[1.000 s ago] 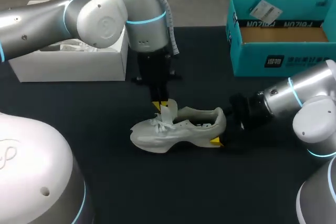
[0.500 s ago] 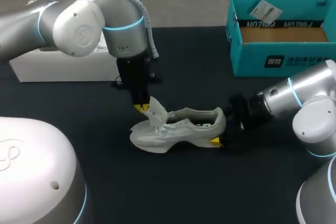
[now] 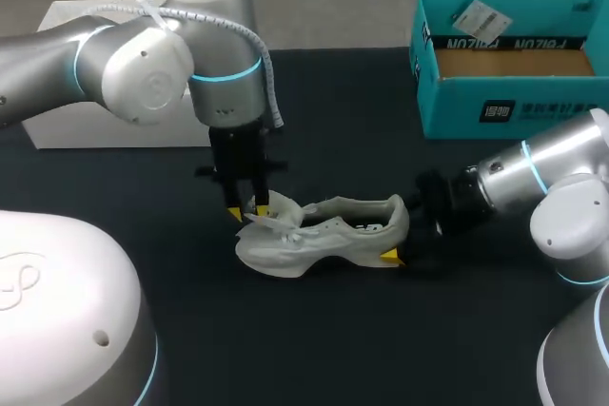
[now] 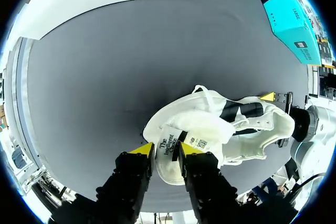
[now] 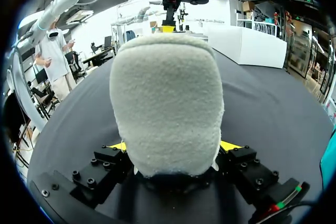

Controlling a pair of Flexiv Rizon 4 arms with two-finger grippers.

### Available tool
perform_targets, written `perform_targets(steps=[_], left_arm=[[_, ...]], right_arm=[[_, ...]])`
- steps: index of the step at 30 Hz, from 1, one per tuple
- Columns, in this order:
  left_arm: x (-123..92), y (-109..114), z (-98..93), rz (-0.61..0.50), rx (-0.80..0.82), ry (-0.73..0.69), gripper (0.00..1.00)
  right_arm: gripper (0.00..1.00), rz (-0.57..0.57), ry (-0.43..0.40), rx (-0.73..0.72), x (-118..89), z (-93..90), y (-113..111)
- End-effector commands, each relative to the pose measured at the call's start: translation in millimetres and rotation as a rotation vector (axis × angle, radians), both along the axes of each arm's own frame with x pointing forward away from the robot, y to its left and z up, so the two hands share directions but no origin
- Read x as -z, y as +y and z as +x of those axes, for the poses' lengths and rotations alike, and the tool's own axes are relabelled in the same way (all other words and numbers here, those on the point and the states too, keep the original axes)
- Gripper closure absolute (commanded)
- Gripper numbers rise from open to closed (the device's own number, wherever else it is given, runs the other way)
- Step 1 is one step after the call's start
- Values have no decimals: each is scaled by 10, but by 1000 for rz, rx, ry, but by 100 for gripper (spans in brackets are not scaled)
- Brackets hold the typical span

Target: Take the shoe out of the shoebox, open the shoe tongue, remove and reinsert the insole, then place the shoe into the shoebox

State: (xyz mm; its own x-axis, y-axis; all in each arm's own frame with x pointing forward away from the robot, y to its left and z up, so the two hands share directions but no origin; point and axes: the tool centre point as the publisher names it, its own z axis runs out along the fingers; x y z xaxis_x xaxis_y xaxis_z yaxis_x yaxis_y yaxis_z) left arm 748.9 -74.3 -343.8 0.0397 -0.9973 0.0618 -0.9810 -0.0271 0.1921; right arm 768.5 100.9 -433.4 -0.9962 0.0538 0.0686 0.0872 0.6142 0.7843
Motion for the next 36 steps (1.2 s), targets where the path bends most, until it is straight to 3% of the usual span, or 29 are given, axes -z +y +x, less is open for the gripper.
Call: perform_targets(steps=[1, 9, 14, 17, 21, 27, 36], left_arm=[[-74, -5, 23, -1, 0, -5, 0], [-373, -64, 59, -39, 51, -42, 0], [-606, -181, 92, -80, 191, -44, 0], [-734, -276, 135, -104, 401, -12, 0], [-885, -351, 169, -80, 869, 35, 0], [-1081, -344, 162, -64, 1466, -37, 0], [-1081, -344, 162, -64, 1466, -37, 0]], right_arm=[[100, 0, -1, 2, 59, -23, 20], [100, 0, -1, 2, 59, -23, 20], [100, 0, -1, 2, 59, -23, 20], [100, 0, -1, 2, 59, -23, 20], [100, 0, -1, 2, 59, -23, 20], [100, 0, -1, 2, 59, -23, 20], [100, 0, -1, 2, 59, -23, 20]])
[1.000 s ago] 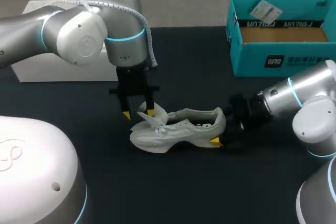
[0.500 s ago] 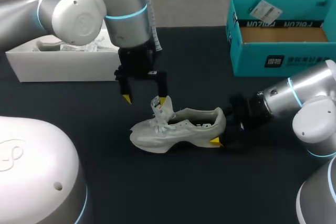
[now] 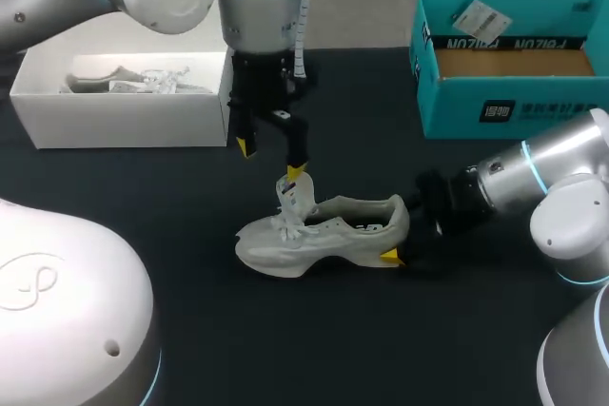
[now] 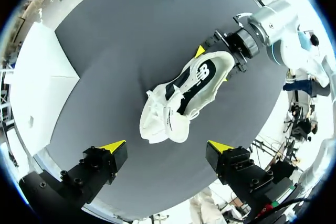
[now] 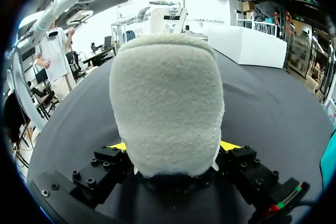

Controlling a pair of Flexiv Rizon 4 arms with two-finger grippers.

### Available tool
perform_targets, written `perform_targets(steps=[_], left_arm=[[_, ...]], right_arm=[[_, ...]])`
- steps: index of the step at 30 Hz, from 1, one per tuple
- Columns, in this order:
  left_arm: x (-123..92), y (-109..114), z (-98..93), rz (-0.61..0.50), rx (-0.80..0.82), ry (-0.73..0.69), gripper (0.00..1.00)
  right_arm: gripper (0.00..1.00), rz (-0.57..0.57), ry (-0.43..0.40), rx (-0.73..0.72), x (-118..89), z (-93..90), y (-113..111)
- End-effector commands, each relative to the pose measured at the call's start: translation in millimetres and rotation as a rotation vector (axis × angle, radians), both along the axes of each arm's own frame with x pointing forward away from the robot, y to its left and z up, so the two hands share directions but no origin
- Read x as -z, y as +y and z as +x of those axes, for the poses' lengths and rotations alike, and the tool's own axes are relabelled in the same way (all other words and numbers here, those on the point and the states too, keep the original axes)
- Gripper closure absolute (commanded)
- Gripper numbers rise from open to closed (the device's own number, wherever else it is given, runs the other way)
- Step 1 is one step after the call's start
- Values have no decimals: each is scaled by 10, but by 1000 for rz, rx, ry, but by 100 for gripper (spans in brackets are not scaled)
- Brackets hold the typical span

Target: Take the shoe out of the shoebox, open the shoe tongue, remove and reinsert the insole, then place the shoe into the shoebox

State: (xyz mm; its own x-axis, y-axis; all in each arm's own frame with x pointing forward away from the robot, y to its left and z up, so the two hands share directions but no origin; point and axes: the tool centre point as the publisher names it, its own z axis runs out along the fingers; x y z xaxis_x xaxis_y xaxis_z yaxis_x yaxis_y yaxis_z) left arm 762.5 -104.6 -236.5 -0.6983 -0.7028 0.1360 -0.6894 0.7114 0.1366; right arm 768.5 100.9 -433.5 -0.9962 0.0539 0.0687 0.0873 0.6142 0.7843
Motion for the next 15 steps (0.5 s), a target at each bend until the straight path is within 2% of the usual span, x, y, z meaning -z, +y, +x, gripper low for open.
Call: perform_targets(steps=[1, 5, 6, 8, 15], left_arm=[[-8, -41, 26, 16, 648, -51, 0], [-8, -41, 26, 16, 648, -51, 0], [-3, -52, 15, 10, 689, -70, 0], [-1, -86, -9, 65, 832, -92, 0], [-6, -145, -21, 96, 1315, -120, 0]], right_arm=[[100, 0, -2, 2, 59, -22, 21], [100, 0, -2, 2, 59, -22, 21], [100, 0, -2, 2, 59, -22, 21], [100, 0, -2, 2, 59, -22, 21], [100, 0, -2, 2, 59, -22, 21]])
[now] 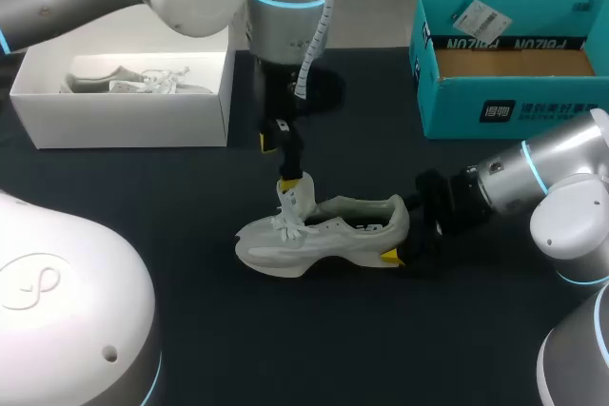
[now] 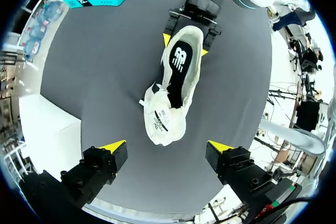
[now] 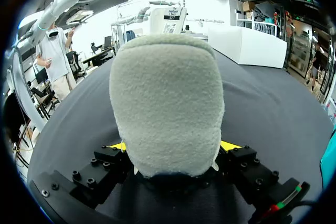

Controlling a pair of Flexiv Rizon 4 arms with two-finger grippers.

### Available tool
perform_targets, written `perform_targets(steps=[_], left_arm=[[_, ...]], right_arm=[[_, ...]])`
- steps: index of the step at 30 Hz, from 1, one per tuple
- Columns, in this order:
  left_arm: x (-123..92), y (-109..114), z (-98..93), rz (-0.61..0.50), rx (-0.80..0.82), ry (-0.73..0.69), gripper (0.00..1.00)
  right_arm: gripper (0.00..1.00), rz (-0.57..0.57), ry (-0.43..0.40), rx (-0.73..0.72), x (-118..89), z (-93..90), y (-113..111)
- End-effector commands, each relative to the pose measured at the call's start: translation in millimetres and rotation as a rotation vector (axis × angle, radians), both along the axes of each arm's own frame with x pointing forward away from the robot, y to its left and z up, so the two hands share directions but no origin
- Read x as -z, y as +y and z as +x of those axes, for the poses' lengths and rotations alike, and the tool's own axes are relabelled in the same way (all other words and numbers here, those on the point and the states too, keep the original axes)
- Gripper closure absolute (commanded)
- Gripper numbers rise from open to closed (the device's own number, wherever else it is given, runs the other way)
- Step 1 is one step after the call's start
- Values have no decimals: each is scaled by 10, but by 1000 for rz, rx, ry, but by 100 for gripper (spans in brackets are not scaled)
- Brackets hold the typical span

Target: Take the shoe out of the shoebox, open the shoe tongue, remove and reinsert the insole, then place the shoe into the shoebox

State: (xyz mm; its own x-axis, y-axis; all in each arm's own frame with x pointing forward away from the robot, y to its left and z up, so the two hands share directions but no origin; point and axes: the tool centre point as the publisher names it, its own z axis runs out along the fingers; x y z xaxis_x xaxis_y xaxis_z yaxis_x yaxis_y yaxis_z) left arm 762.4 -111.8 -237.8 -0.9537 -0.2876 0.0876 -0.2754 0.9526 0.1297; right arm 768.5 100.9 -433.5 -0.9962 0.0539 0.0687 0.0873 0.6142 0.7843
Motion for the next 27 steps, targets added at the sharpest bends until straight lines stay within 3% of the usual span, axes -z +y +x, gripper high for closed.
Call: perform_targets(steps=[1, 3, 6, 13, 14, 15, 24, 27], left_arm=[[-18, -82, -46, 71, 908, -85, 0], [-29, -92, -67, 33, 1050, -78, 0], [-17, -158, -75, 24, 1096, -128, 0], [-12, -330, -112, -88, 974, -162, 0], [0, -370, -125, -102, 949, -163, 61], [12, -402, -140, -103, 923, -168, 100], [176, -685, -260, -70, 740, -155, 100], [176, -685, -260, -70, 740, -155, 100]], right_arm=[[100, 0, -2, 2, 59, -22, 21], [100, 0, -2, 2, 59, -22, 21], [100, 0, -2, 2, 59, -22, 21], [100, 0, -2, 2, 59, -22, 21], [100, 0, -2, 2, 59, -22, 21], [100, 0, -2, 2, 59, -22, 21], [100, 0, -2, 2, 59, -22, 21], [100, 0, -2, 2, 59, -22, 21]])
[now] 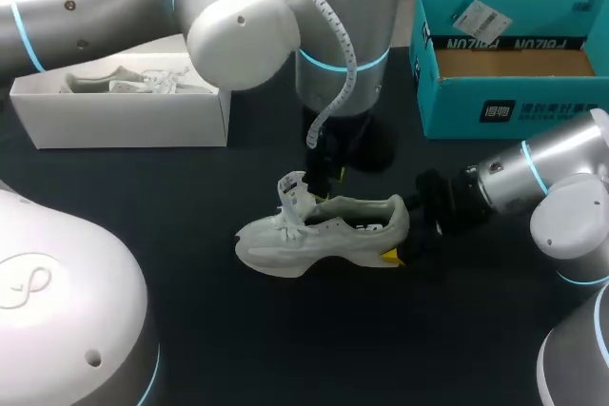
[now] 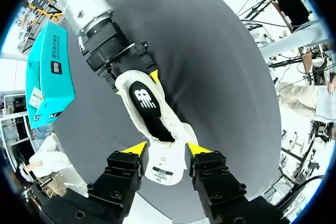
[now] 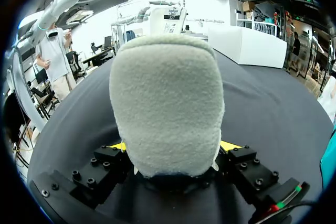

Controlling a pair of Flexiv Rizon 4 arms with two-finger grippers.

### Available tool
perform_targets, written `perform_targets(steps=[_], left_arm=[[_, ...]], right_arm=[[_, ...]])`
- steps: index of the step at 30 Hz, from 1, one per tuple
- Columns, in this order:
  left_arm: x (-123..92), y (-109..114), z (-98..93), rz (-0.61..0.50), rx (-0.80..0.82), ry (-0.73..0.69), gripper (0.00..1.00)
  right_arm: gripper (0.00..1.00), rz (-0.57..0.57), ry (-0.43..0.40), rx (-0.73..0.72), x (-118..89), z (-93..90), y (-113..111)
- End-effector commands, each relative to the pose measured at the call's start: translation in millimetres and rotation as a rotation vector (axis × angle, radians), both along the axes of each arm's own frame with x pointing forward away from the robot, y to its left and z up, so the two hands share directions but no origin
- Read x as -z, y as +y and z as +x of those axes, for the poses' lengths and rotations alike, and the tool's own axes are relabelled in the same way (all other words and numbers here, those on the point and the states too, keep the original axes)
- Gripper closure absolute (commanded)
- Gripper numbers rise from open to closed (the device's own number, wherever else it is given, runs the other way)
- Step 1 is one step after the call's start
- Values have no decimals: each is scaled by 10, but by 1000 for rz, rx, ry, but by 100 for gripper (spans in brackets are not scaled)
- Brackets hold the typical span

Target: Take the shoe out of the shoebox, open the shoe tongue, remove and reinsert the insole, then place the shoe into the shoebox

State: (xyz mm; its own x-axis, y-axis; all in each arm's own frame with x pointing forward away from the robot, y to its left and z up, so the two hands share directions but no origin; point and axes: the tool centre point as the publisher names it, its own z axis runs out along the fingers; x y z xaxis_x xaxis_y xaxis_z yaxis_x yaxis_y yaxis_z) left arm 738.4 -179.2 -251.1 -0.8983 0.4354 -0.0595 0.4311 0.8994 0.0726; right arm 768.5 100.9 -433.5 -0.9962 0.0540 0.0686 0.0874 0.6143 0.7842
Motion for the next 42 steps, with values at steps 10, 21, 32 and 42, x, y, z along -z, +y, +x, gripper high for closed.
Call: perform_targets(steps=[10, 21, 32, 42], left_arm=[[43, -10, -20, -2, -2, -9, 100], [402, -258, 36, -97, -105, 36, 100], [540, -358, 77, -61, -142, 36, 100], [616, -432, 92, -88, -170, -12, 100]], right_arm=[[100, 0, -2, 2, 58, -23, 21], [100, 0, -2, 2, 58, -23, 21], [100, 0, -2, 2, 58, -23, 21], [100, 0, -2, 2, 58, -23, 21]])
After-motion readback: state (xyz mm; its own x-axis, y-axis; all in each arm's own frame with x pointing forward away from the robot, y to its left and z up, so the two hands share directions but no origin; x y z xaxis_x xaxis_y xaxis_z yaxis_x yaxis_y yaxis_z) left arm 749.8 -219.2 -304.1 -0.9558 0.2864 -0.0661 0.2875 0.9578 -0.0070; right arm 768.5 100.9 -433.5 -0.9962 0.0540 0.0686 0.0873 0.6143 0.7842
